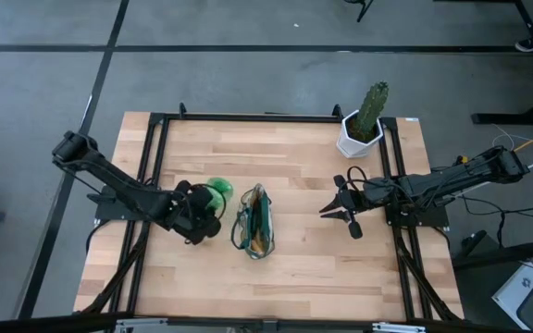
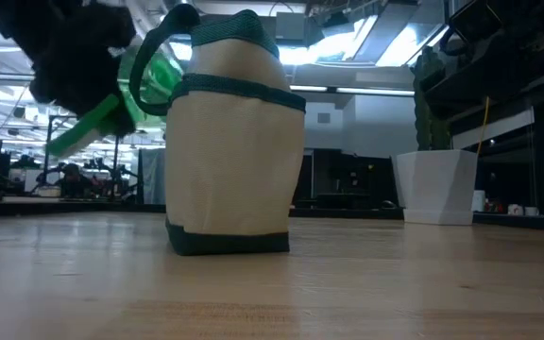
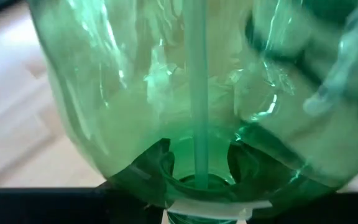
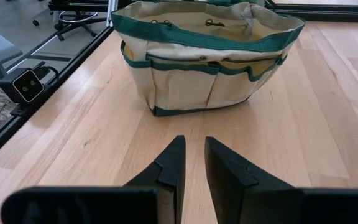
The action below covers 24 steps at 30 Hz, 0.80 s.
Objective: Pick & Place Garden tools in Gardening bag
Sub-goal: Put the green spray bottle into the gardening bag
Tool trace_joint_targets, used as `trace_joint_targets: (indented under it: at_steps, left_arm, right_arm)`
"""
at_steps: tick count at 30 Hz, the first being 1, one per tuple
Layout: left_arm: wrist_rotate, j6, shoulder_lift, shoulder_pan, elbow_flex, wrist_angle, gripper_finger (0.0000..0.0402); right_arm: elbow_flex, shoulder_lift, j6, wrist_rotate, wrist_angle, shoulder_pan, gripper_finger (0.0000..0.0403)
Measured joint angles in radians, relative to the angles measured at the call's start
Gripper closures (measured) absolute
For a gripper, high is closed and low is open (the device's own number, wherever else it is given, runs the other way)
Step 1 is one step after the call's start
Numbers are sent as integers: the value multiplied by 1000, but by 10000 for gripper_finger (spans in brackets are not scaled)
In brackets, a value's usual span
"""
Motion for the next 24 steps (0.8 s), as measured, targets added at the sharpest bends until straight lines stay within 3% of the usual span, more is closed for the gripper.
trace_joint_targets:
  at_steps: [5, 9, 18, 24]
  left_arm:
    - [-134, 72, -55, 0, 0, 100, 253]
    - [-153, 336, -71, 10, 1, 350, 253]
    - [-3, 909, -71, 85, 2, 966, 253]
    - [171, 985, -19, 149, 4, 1139, 253]
  right_arm:
    - [0, 0, 0, 0, 0, 0, 341]
    - [0, 0, 0, 0, 0, 0, 341]
    - [0, 0, 0, 0, 1, 0, 341]
    - [0, 0, 0, 0, 1, 0, 341]
